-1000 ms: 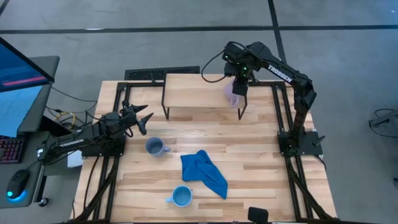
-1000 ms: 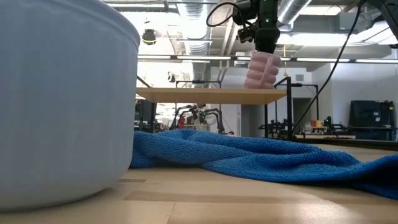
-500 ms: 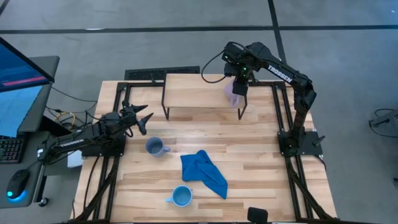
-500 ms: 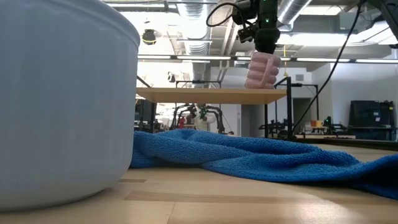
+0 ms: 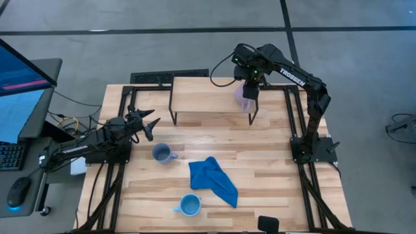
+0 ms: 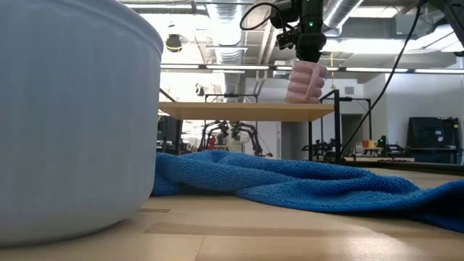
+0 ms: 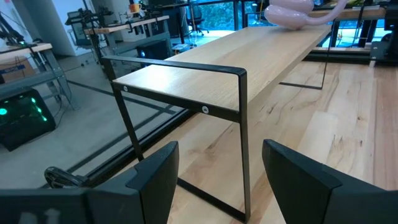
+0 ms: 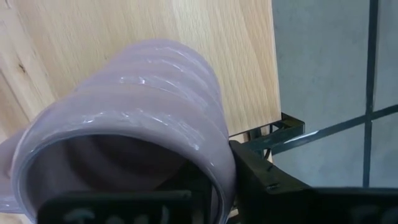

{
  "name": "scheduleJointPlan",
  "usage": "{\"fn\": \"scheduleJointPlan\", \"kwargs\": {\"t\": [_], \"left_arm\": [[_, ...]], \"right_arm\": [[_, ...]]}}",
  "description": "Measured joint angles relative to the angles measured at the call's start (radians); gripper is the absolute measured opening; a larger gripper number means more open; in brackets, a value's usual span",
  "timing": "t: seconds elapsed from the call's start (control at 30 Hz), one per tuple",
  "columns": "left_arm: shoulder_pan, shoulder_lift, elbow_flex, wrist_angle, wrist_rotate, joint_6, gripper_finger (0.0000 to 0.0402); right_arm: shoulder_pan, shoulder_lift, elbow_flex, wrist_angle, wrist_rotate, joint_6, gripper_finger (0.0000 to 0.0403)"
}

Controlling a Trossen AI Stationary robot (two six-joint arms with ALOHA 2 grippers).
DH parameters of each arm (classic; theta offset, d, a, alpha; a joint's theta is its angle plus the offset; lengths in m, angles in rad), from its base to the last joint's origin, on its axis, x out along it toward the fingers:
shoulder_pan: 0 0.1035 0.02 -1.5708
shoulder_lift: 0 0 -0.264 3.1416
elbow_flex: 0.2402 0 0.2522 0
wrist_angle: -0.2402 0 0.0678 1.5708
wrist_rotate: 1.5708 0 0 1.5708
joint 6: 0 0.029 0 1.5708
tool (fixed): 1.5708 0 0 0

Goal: Stack small to large cups/mugs on shelf
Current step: Put the purple mug on the shelf

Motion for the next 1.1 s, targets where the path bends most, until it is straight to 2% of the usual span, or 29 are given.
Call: {"fn": "scheduleJointPlan", "kwargs": {"t": [0.3, 0.47, 0.67, 1.1], "left_arm": [[0.000, 0.000, 0.000, 0.000, 0.000, 0.000, 0.0224], [0.000, 0.000, 0.000, 0.000, 0.000, 0.000, 0.0224], [0.000, 0.000, 0.000, 0.000, 0.000, 0.000, 0.0224], [0.000, 0.000, 0.000, 0.000, 0.000, 0.000, 0.0224]], "right_arm": [[0.000, 0.000, 0.000, 0.009, 0.000, 0.000, 0.0122], [0.000, 0.000, 0.000, 0.024, 0.000, 0.000, 0.0138], [0.000, 0.000, 0.000, 0.054, 0.000, -0.050, 0.0141], [-0.002, 0.000, 0.000, 0.086, 0.001, -0.052, 0.0135]]}}
